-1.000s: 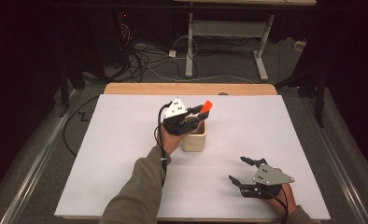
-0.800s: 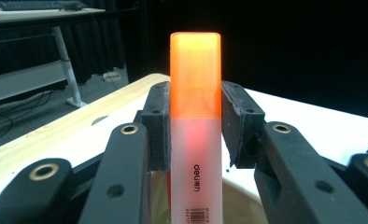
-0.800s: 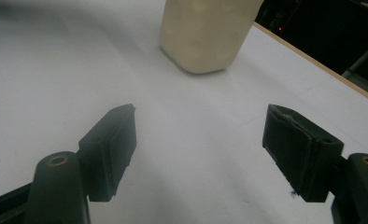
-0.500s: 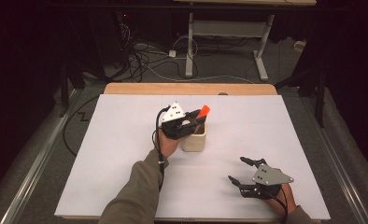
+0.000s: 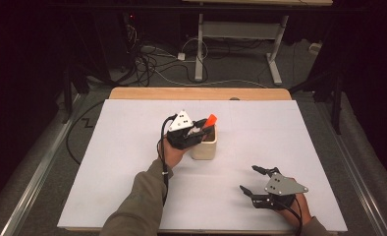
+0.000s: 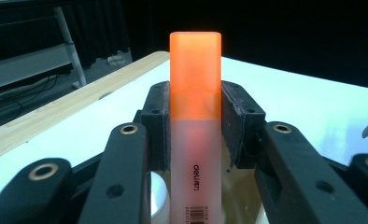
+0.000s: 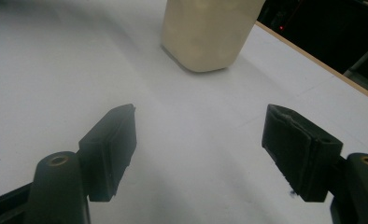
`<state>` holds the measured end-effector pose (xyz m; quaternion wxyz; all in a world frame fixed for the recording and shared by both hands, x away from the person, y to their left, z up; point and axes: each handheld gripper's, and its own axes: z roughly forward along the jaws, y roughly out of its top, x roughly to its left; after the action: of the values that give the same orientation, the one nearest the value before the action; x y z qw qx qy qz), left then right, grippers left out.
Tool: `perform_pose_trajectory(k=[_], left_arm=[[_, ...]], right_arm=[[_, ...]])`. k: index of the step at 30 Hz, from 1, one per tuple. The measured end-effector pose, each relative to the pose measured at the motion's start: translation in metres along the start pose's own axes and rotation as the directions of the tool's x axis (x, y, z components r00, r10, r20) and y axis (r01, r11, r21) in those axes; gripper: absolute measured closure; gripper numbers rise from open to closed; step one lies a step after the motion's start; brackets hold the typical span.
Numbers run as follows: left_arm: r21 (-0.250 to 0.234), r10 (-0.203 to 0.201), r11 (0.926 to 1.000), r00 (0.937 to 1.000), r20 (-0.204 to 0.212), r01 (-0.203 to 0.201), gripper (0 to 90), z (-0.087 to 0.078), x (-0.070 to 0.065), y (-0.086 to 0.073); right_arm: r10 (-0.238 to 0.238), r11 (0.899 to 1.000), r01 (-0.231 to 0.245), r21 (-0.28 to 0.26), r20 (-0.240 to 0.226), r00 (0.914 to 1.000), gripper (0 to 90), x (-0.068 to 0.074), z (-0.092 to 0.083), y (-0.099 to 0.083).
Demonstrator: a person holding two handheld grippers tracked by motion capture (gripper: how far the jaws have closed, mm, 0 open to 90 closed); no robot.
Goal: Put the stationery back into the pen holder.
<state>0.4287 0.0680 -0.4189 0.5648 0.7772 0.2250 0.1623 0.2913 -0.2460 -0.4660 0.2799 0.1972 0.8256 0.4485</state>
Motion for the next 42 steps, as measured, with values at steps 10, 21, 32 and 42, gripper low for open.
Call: perform_pose_trajectory(k=[10, 21, 32, 42], left_arm=[[0.012, 0.003, 0.9999, 1.0000, -0.006, -0.003, 62.3, -0.004, 0.000, -0.001], [0.026, 0.028, 0.9993, 0.9994, -0.023, -0.027, 62.4, -0.005, -0.002, 0.001], [0.042, 0.065, 0.9971, 0.9965, -0.051, -0.063, 62.4, -0.007, -0.005, 0.006], [0.050, 0.104, 0.9937, 0.9918, -0.075, -0.100, 62.3, -0.011, -0.007, 0.011]], right_arm=[[0.000, 1.000, 0.000, -0.007, 0.006, 1.0000, 27.4, 0.000, -0.001, 0.000], [-0.001, 1.000, 0.001, -0.003, 0.005, 1.0000, 27.4, 0.000, 0.000, 0.000], [0.001, 1.000, -0.001, -0.004, 0.007, 1.0000, 27.4, 0.000, 0.000, 0.000], [0.010, 1.000, -0.010, -0.008, 0.014, 0.9999, 27.6, 0.000, -0.001, 0.001]])
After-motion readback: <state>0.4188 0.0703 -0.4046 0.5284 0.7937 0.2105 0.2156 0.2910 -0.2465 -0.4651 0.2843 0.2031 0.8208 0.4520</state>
